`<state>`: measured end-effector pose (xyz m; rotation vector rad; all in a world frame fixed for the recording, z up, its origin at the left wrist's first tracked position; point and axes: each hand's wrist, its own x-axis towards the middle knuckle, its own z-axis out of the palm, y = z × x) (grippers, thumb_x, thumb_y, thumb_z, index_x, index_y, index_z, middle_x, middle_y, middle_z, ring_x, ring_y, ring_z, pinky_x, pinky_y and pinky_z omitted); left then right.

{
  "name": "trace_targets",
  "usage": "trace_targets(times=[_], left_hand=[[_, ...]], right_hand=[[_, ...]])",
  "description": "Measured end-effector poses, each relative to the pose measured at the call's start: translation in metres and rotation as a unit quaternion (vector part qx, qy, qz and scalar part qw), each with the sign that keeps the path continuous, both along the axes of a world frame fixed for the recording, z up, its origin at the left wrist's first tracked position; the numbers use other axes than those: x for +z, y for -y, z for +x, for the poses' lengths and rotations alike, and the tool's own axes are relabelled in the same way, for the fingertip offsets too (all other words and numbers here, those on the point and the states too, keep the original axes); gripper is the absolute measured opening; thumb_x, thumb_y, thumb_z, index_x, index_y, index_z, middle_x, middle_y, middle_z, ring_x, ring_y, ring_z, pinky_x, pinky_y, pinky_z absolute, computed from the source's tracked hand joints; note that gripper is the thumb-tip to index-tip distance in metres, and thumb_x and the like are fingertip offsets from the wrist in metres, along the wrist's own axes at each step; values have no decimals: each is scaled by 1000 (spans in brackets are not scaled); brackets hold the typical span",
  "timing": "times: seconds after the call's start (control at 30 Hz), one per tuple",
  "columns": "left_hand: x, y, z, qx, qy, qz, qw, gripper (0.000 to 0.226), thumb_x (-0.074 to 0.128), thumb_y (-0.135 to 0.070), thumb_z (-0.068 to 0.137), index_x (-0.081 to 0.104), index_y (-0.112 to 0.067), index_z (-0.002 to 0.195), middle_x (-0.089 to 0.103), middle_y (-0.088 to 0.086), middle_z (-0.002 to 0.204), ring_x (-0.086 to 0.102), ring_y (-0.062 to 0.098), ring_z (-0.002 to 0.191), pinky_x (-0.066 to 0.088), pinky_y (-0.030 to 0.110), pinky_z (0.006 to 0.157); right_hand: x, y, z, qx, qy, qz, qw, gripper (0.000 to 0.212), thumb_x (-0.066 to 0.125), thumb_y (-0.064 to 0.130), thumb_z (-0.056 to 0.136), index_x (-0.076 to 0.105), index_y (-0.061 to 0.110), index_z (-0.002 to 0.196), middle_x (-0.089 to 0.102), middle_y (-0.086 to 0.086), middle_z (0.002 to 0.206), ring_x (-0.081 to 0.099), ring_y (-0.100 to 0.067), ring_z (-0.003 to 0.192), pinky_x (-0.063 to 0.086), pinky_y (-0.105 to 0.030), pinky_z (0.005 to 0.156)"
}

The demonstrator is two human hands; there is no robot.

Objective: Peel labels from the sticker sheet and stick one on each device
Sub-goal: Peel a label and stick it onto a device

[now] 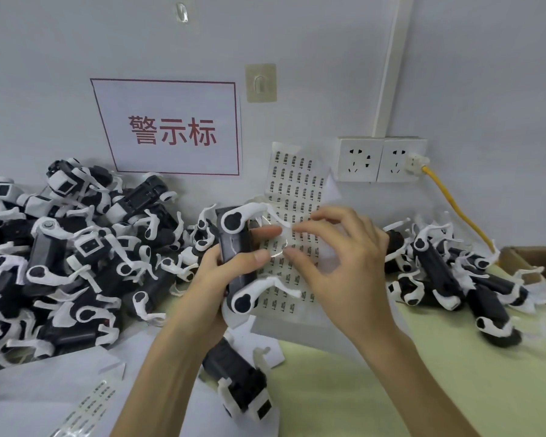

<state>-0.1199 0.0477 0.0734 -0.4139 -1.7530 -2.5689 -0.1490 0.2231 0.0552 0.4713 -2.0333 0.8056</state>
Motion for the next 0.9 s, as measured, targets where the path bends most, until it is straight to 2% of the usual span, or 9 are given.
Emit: trace_targets(times=[0.13, 0.23, 0.37, 0.5, 0.6, 0.7, 0.8, 0.9], left_hand=[[-2, 0, 0, -14, 5, 12, 1000, 41, 76, -30, 65, 80, -22, 105, 75, 6, 116, 72, 24, 108, 59, 29, 81], [-3, -1, 0, -15, 5, 11, 1000, 40, 76, -30, 65, 80, -22, 104, 76, 5, 113, 72, 22, 106, 58, 29, 80], [-4, -2, -1, -26, -6, 4, 1000, 35, 75, -29, 66, 80, -23, 100, 76, 3, 106, 73, 20, 99, 60, 30, 79], [-5, -3, -3, -26, -8, -15, 1000, 35, 77, -29, 63, 78, -23, 98, 73, 9, 106, 71, 26, 97, 61, 35, 82], [-6, -3, -4, -14, -41, -36, 998, 31, 76, -26, 66, 77, -23, 97, 73, 8, 105, 71, 27, 97, 59, 39, 86], [-6, -4, -5, -12, -72, -52, 996, 25, 76, -24, 68, 78, -24, 93, 74, 6, 100, 71, 24, 96, 58, 41, 88], [-7, -3, -5, 2, -80, -71, 994, 25, 76, -25, 67, 77, -26, 92, 70, 6, 95, 68, 25, 94, 56, 46, 90], [-7, -1, -6, -1, -88, -78, 993, 23, 76, -24, 67, 76, -23, 90, 72, 6, 94, 70, 25, 92, 58, 42, 88]], right_hand=[[0, 0, -1, 31, 9, -43, 999, 26, 82, 36, 81, 76, 23, 103, 66, 9, 107, 61, -13, 105, 41, -42, 98], [-1, 1, -1, 67, 26, -84, 994, 24, 85, 27, 80, 78, 18, 101, 68, 7, 102, 65, -14, 101, 50, -47, 93], [-3, 2, -1, 95, 42, -119, 987, 21, 86, 20, 79, 80, 14, 98, 71, 5, 96, 68, -12, 95, 55, -36, 88], [-3, 2, -1, 121, 54, -146, 980, 17, 87, 14, 78, 80, 14, 94, 69, 6, 92, 67, -8, 91, 54, -22, 83], [-2, 4, 0, 143, 53, -165, 974, 13, 86, 9, 78, 80, 13, 89, 68, 6, 88, 67, -8, 88, 51, -13, 77], [-3, 6, 1, 153, 51, -175, 971, 9, 84, 7, 80, 79, 12, 86, 69, 5, 86, 68, -8, 85, 52, -13, 73], [-3, 5, 1, 167, 66, -196, 964, 7, 83, 6, 82, 80, 11, 87, 71, 6, 87, 70, -10, 85, 57, -20, 74], [-1, 4, 1, 177, 69, -194, 962, 7, 81, 7, 84, 80, 13, 86, 71, 9, 84, 71, -10, 82, 57, -20, 73]])
